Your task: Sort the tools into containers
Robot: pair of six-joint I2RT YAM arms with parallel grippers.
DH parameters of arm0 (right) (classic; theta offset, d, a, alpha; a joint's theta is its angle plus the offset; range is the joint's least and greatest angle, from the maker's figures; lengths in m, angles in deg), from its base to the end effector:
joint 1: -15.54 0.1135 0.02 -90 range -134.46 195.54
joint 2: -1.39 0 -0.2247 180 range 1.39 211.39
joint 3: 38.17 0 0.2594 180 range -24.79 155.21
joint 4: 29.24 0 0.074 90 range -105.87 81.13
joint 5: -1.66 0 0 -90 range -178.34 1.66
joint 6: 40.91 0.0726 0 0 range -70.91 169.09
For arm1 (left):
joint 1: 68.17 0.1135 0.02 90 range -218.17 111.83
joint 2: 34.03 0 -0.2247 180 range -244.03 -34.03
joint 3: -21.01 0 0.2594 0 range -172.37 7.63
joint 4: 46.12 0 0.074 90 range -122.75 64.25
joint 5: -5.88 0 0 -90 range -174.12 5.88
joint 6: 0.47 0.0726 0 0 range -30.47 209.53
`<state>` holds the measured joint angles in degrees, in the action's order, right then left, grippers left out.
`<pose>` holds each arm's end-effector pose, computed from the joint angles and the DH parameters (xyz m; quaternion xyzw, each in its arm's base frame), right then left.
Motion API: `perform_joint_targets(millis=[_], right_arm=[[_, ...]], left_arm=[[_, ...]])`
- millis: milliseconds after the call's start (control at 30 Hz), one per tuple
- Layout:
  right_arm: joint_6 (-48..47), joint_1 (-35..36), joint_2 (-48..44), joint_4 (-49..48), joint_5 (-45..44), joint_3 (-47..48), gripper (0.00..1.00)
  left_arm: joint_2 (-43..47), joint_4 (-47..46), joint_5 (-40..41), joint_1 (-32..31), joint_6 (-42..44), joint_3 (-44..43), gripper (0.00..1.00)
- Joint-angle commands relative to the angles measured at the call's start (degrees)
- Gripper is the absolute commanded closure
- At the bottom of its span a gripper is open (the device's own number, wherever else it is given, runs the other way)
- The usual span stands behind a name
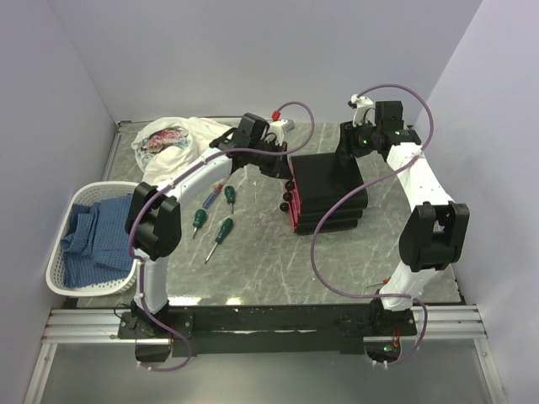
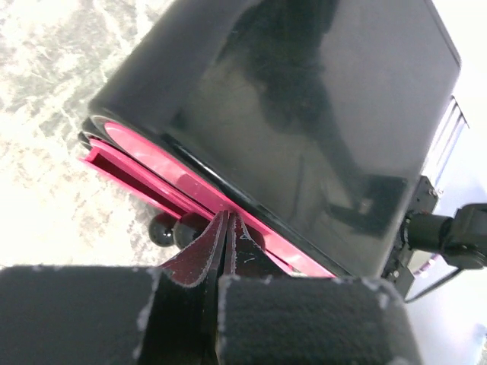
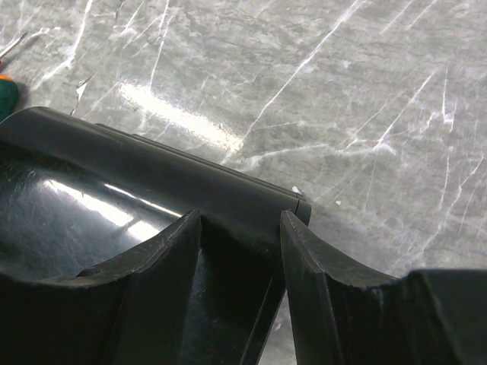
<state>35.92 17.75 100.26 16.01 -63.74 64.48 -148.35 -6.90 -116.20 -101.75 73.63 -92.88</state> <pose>0.4169 0.0463 0.2599 -0.2060 0.8710 0.1550 0.4182 0.3755 -0.2955 0.2298 0.2498 0.8414 -0.3982 0.2666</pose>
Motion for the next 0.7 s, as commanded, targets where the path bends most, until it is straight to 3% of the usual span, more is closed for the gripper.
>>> perform_joint_targets(millis=[0,100,133,200,267,333,467,500,533,667], right_arm=[[-0.7,0.8,2.8,5.6,-1.9,-1.5,0.46],[-0.7,0.8,2.8,5.7,-2.0,-1.3,0.46],[-0.8,0.9,2.7,5.7,-2.0,-1.3,0.46],[-0.9,0.8,2.6,5.8,-2.0,-1.3,0.46],[-0.9,0.9,2.3,5.7,-1.9,-1.6,0.46],[-1.1,0.9,2.5,5.8,-2.1,-1.6,0.46],[-1.9,1.1,2.6,6.3,-3.3,-1.6,0.46],[-2.2,1.2,2.7,6.4,-4.0,-1.5,0.46],[-2.4,1.3,2.7,6.7,-4.3,-1.3,0.46],[-3.7,1.8,2.9,7.8,-5.8,-0.7,0.45]], left_arm=[[-0.8,-1.6,-5.8,-2.5,0.3,-3.6,0.99],[-0.1,-0.5,-0.6,-2.7,-0.6,-1.9,0.94],[0.5,0.4,2.4,-2.7,-0.6,-0.8,0.83],[3.7,3.1,13.2,-2.3,-1.1,1.2,0.7],[8.2,3.5,13.3,0.7,-2.2,6.3,0.58],[11.4,3.3,11.9,3.2,-4.7,11.3,0.44],[18.9,-4.5,2.2,9.0,-8.1,21.4,0.32],[19.6,-7.6,-0.2,9.8,-12.2,23.7,0.3],[20.0,-11.3,-6.6,10.5,-14.7,28.7,0.3],[15.2,-35.4,-19.8,12.9,-26.8,36.3,0.28]])
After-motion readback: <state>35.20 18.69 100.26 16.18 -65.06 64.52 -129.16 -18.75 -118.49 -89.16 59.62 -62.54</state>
